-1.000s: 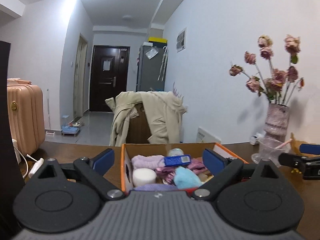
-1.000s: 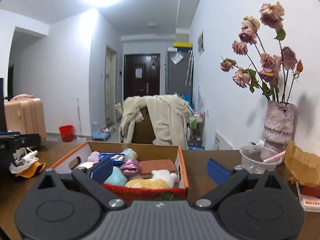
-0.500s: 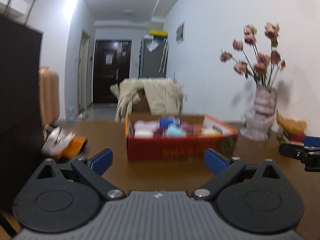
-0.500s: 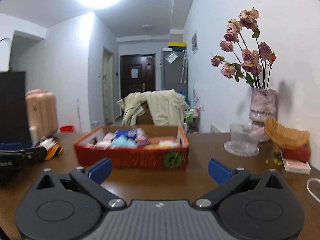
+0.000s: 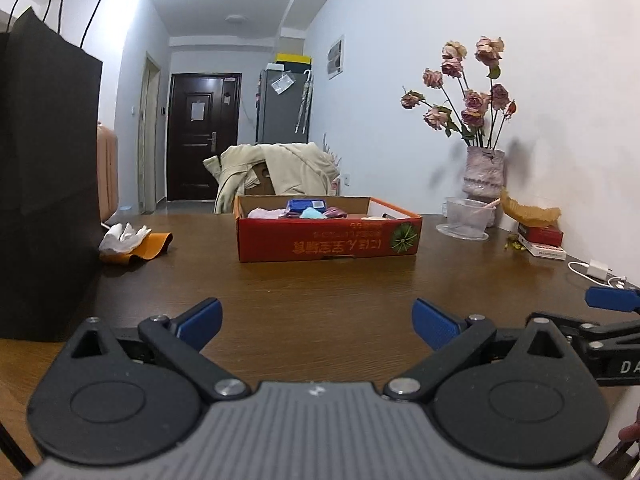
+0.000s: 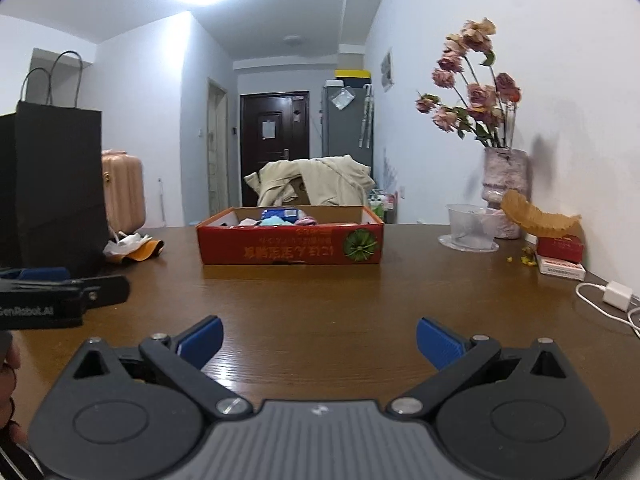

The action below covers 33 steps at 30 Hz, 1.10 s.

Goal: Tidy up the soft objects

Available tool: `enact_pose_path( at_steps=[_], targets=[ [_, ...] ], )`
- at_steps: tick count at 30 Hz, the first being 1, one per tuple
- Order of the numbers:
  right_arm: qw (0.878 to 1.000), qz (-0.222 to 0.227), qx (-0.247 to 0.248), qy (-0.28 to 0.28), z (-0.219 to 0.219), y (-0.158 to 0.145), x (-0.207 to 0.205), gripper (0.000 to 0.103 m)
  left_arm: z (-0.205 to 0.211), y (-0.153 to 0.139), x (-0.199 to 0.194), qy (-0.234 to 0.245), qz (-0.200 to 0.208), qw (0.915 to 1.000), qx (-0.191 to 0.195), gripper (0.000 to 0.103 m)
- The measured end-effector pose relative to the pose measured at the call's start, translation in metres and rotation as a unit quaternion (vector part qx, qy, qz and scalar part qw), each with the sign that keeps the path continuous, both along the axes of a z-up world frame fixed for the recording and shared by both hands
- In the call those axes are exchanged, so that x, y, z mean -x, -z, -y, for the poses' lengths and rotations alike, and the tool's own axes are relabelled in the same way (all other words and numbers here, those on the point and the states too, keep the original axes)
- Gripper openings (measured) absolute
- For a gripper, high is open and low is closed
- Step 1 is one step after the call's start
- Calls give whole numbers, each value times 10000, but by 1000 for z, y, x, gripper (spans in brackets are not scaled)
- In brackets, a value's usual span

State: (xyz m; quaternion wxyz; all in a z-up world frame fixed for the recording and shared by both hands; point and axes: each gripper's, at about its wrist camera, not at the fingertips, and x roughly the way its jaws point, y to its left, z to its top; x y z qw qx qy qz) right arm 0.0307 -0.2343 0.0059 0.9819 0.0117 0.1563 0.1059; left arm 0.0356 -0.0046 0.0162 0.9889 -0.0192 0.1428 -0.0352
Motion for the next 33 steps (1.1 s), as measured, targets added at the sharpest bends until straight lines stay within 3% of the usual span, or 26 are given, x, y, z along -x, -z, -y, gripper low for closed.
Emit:
enact_pose_path(
  at_steps=[33],
  targets=[
    [9994,-18,-223,273,8,0,-11,103,-3,-5,2,-26,49,10000,30,103]
  ],
)
